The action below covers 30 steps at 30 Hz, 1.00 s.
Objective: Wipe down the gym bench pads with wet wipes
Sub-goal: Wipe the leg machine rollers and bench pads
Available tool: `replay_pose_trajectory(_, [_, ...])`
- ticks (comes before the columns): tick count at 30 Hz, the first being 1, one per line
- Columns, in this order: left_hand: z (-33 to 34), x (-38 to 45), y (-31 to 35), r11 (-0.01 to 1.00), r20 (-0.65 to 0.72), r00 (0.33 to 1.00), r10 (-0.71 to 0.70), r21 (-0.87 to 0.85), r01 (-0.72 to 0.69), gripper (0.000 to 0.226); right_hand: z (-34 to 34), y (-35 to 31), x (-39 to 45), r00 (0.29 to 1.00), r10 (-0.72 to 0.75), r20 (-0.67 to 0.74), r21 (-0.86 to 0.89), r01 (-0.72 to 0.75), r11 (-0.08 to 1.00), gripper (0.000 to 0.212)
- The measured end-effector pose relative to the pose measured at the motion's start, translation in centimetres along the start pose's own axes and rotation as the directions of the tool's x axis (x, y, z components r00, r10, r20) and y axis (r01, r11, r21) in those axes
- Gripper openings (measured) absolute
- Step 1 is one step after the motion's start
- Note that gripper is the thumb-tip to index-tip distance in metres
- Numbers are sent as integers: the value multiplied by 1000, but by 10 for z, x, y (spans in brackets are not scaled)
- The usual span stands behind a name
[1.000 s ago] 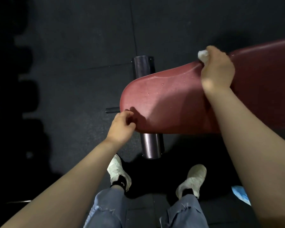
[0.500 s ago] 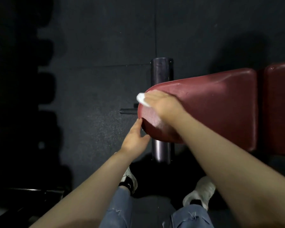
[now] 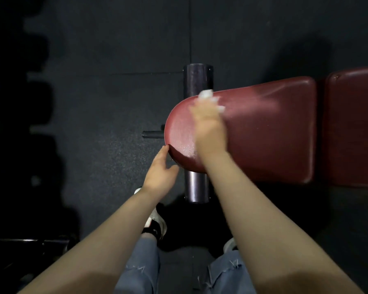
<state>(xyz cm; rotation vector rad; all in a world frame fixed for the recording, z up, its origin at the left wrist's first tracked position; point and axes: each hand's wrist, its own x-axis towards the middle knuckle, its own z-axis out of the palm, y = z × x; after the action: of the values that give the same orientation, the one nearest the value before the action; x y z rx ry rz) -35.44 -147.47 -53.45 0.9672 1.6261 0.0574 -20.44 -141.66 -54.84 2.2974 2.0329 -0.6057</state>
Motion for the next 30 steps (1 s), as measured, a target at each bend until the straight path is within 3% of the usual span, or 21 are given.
replay_pose_trajectory(1, [-1,1,0,1000,0,1000,-10,25,10,75,10,-23,4,981,-141,136,6,141,990,40])
replay_pose_trajectory(2, [-1,1,0,998,7,1000,-16,57,15,78,17,-35,6,918,-316,241,26,319,947,36])
replay_pose_trajectory(4, [0,-1,1,996,25,1000,-20,91,17,84,13,-29,5,785,-527,324,50,542,839,37])
replay_pose_trajectory(5, [1,-3,1,996,27,999,-23,82,21,84,6,-10,6,781,-555,286,74,559,826,42])
replay_pose_trajectory(7, [4,-6,1,999,17,999,-27,33,27,82,-18,39,0,865,-476,157,139,458,878,51])
replay_pose_trajectory(9, [10,-9,3,1000,6,1000,-7,16,7,80,-48,103,-17,937,-345,50,95,339,936,55])
replay_pose_trajectory(11, [18,-11,6,999,-13,1000,27,38,-26,78,-74,167,-45,977,-158,-146,53,167,985,54])
replay_pose_trajectory(13, [22,-11,8,995,-54,997,51,87,-46,77,-86,194,-74,953,85,-290,97,-59,994,49])
replay_pose_trajectory(15, [26,-11,7,990,-73,995,73,124,-63,78,-71,170,-84,889,294,-351,172,-248,954,50])
replay_pose_trajectory(17, [27,-13,2,979,-59,992,108,178,-96,81,-42,121,-65,915,303,-267,143,-273,951,54])
replay_pose_trajectory(19, [22,-14,-6,945,-12,990,144,299,-134,88,1,69,-33,986,164,-9,114,-162,980,55])
replay_pose_trajectory(20, [18,-14,-12,920,23,987,159,358,-157,91,20,44,-21,989,77,127,136,-94,986,52])
replay_pose_trajectory(22, [9,-13,-21,882,87,979,187,424,-206,95,33,-3,-10,918,-165,361,174,108,979,45])
replay_pose_trajectory(23, [5,-13,-24,868,112,974,199,441,-228,95,27,-12,-11,861,-304,407,198,241,950,43])
replay_pose_trajectory(24, [3,-12,-26,858,129,969,209,451,-245,95,14,-12,-14,828,-410,381,237,341,910,44])
replay_pose_trajectory(25, [2,-13,-28,856,136,969,208,454,-248,94,-2,-2,-20,848,-433,305,275,357,893,45])
replay_pose_trajectory(28, [5,-17,-30,871,122,974,188,437,-223,92,-44,82,-55,971,-239,2,217,233,948,55])
replay_pose_trajectory(30, [11,-18,-28,883,104,978,182,420,-209,91,-66,152,-88,984,-61,-167,137,84,987,52])
